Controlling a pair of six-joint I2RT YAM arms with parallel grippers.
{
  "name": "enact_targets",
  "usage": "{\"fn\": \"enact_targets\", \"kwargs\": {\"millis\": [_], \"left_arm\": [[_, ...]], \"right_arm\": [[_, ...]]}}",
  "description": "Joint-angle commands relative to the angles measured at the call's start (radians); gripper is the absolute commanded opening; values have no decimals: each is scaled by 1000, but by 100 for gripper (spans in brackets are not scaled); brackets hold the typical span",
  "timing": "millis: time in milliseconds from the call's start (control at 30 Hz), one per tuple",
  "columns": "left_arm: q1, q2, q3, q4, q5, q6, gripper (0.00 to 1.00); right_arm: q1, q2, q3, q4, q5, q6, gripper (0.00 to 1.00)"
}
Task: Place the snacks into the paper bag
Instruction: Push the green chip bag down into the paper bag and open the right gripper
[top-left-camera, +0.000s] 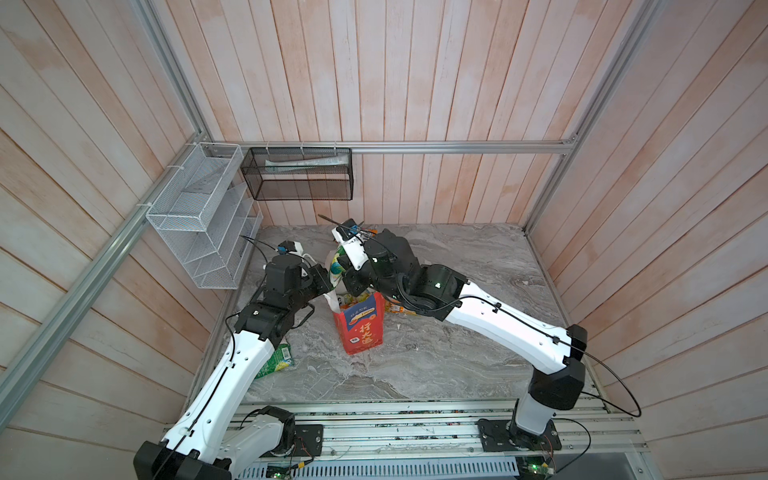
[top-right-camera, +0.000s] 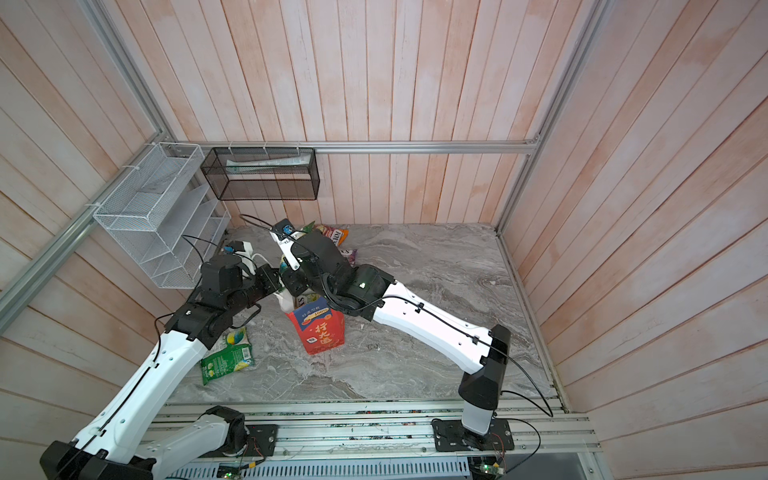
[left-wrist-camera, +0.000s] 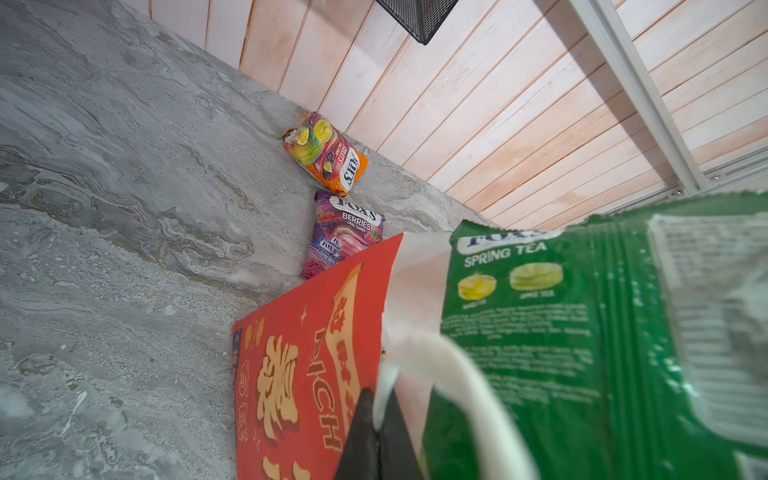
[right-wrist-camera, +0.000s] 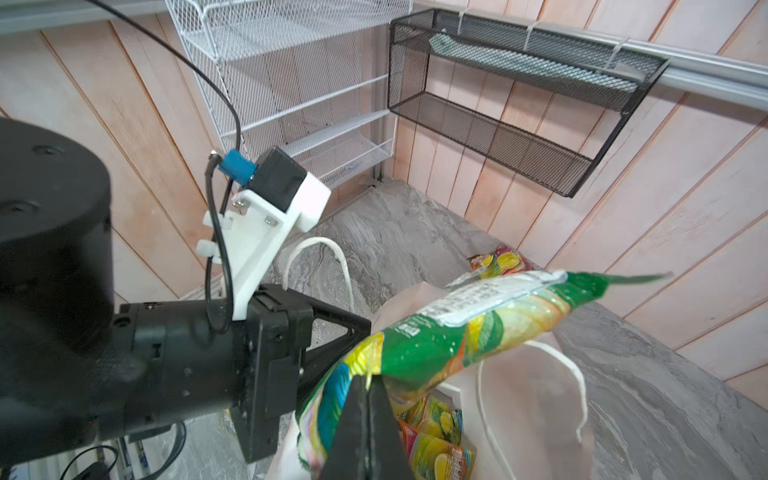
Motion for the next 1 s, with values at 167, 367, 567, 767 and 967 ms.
{"fn": "enact_targets", "kwargs": {"millis": [167,367,567,767,967], "left_arm": [[-5,-5,-7,9,7,14,0],[-5,-7,-7,10,7,16,0],[-4,-5,-6,9,7,16,0],[-5,-6,-6,9,7,16,0],[-5,-5,-6,9,7,16,0]], "right_arm": [[21,91,177,-179,70,-66,0],[46,104,216,-230,151,-95,0],[46,81,199,-234,235,-108,0],[44,57,162,-212,299,-119,0],[32,41,144,-199,328,-118,0]]}}
